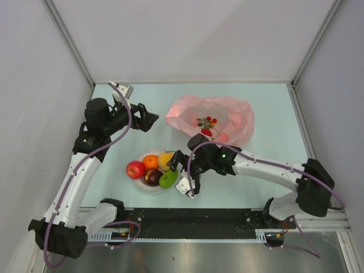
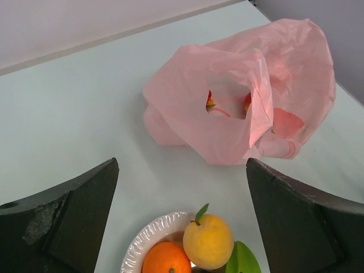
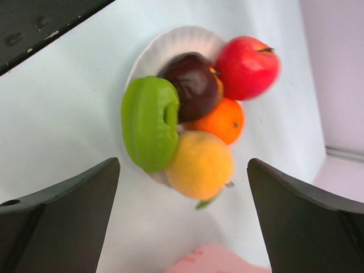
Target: Take the fake fruits out of the plastic bag
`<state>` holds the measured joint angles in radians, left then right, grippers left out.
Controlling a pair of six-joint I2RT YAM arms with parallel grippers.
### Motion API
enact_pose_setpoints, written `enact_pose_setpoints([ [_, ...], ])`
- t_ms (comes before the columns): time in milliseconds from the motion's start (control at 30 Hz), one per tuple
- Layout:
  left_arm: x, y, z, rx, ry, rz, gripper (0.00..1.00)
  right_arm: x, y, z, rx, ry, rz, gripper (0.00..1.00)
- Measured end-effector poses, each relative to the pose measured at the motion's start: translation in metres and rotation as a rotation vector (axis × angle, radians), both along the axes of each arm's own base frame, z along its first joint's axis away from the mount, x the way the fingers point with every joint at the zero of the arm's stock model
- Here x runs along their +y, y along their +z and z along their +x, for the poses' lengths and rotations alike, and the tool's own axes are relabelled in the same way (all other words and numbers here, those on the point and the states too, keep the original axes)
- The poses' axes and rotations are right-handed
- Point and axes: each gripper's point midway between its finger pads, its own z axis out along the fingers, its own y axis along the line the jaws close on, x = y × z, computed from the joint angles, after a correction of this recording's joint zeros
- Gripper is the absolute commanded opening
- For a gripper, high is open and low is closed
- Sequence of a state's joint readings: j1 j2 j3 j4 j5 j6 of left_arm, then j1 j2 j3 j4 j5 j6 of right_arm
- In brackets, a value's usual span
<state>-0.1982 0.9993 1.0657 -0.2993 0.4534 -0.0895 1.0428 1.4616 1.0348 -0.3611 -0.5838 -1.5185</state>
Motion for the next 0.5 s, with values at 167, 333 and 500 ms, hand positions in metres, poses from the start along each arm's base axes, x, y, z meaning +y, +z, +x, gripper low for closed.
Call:
enact_pose_setpoints([
  [167, -0.014, -0.012, -0.002, 0.039, -0.084, -0.002, 1.00, -0.034, 0.060, 0.015, -0.013, -0.128, 0.102, 0.97],
  [333, -0.042, -0.023, -0.010, 0.078, -0.219, 0.018, 1.00, -0.080, 0.104, 0.049, -0.012, -0.383, 0.184, 0.83],
  [500, -0.077, -0.018, -0.005, 0.086, -0.357, 0.043, 1.00, -0.117, 0.109, 0.081, 0.077, -0.632, 0.200, 0.72],
])
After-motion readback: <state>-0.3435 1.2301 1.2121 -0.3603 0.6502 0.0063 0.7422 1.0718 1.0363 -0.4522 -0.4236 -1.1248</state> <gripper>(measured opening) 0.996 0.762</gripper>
